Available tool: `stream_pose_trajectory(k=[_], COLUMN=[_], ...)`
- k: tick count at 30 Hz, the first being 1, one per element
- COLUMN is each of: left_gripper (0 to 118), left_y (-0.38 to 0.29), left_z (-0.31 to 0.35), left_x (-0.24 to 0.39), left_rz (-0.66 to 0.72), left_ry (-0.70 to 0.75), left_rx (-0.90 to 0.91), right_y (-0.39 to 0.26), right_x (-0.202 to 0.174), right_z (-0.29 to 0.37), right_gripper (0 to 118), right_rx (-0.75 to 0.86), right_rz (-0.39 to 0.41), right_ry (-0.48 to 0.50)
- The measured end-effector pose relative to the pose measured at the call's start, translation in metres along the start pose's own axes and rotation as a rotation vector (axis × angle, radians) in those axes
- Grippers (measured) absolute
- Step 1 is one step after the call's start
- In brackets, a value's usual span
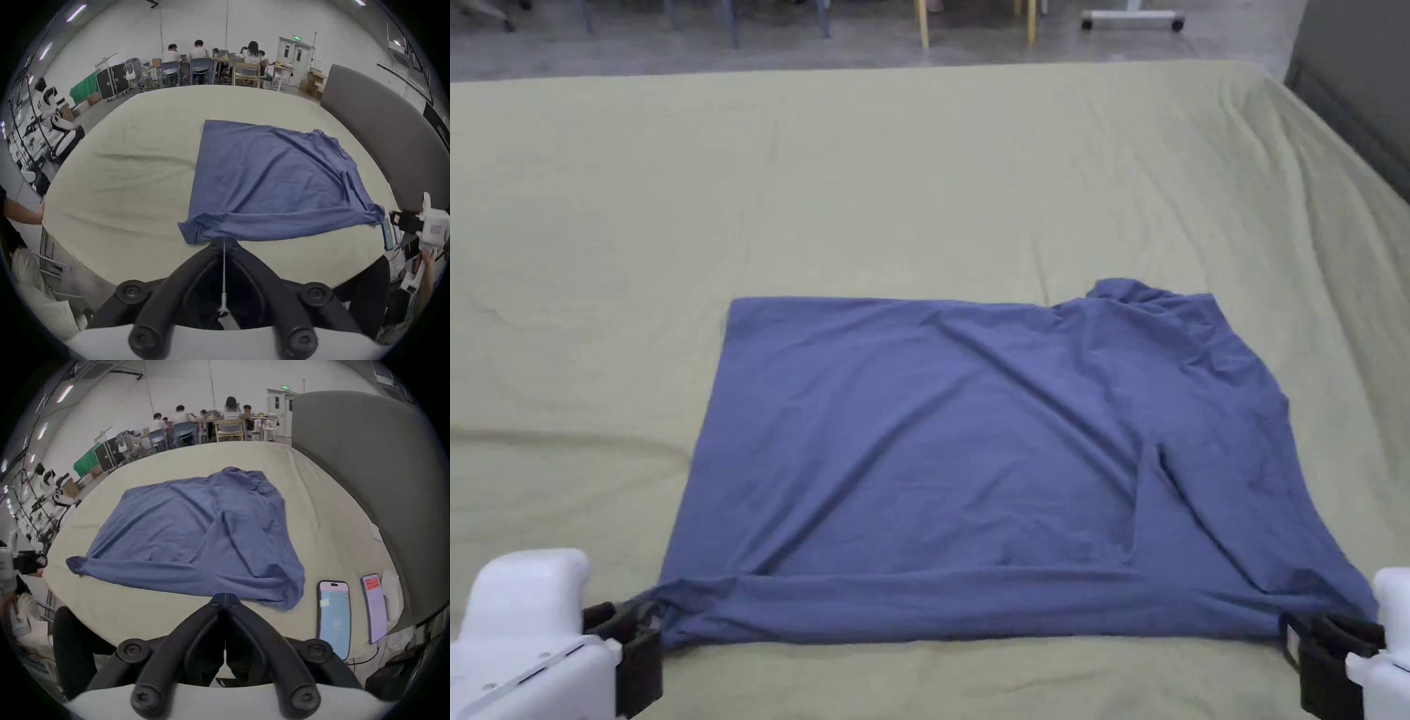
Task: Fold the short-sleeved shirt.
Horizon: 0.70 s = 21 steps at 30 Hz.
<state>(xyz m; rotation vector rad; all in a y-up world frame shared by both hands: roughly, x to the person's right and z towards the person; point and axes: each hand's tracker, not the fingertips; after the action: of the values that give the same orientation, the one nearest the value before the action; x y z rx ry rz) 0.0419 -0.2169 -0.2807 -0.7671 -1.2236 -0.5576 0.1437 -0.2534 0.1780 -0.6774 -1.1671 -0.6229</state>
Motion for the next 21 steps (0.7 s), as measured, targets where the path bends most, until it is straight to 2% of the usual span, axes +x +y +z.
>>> stream_pose_trajectory(k=[1,2,3,7,9,10,12,14,17,18,19,20,21], left_gripper=[24,70,103,104,103,91,0,0,0,0,0,0,0], left_y=[0.002,0.005,0.006,0.01,0.007,0.004,0.001,-0.002,0.003,0.004,0.008,0.01,0.01], left_z=[-0.012,-0.028,-0.048,-0.113,-0.136,-0.146,-0.161,-0.159,-0.14,-0.135,-0.129,-0.123,-0.119], left_x=[-0.007,-0.014,-0.021,-0.043,-0.048,-0.051,-0.053,-0.05,-0.039,-0.037,-0.032,-0.029,-0.027], left_rz=[0.046,0.076,0.093,0.135,0.103,0.1,0.066,0.127,0.069,0.061,0.042,0.025,0.017], left_ry=[-0.011,-0.014,-0.003,0.0,-0.015,-0.03,-0.084,-0.061,-0.041,-0.046,-0.037,-0.026,-0.023], left_rx=[0.001,-0.03,-0.059,-0.162,-0.184,-0.208,-0.238,-0.219,-0.159,-0.165,-0.161,-0.15,-0.141], right_y=[0.001,-0.002,-0.001,0.001,0.003,0.002,0.002,0.001,0.002,0.001,0.003,0.006,0.008], right_x=[0.0,0.001,0.0,-0.001,0.002,0.0,0.002,0.005,0.013,0.022,0.027,0.032,0.038], right_z=[0.0,-0.002,-0.002,-0.007,-0.011,-0.012,-0.016,-0.019,-0.019,-0.022,-0.023,-0.025,-0.03], right_gripper=[2,2,2,2,2,2,2,2,2,8,42,97,118], right_rx=[0.002,0.004,0.003,-0.006,-0.016,-0.024,-0.041,-0.052,-0.067,-0.068,-0.072,-0.08,-0.098], right_rz=[-0.014,-0.022,-0.024,-0.015,-0.02,-0.025,-0.03,-0.031,-0.044,-0.055,-0.071,-0.098,-0.108], right_ry=[0.018,0.031,0.036,0.026,0.024,0.02,0.012,0.001,-0.01,-0.01,-0.015,-0.058,-0.083])
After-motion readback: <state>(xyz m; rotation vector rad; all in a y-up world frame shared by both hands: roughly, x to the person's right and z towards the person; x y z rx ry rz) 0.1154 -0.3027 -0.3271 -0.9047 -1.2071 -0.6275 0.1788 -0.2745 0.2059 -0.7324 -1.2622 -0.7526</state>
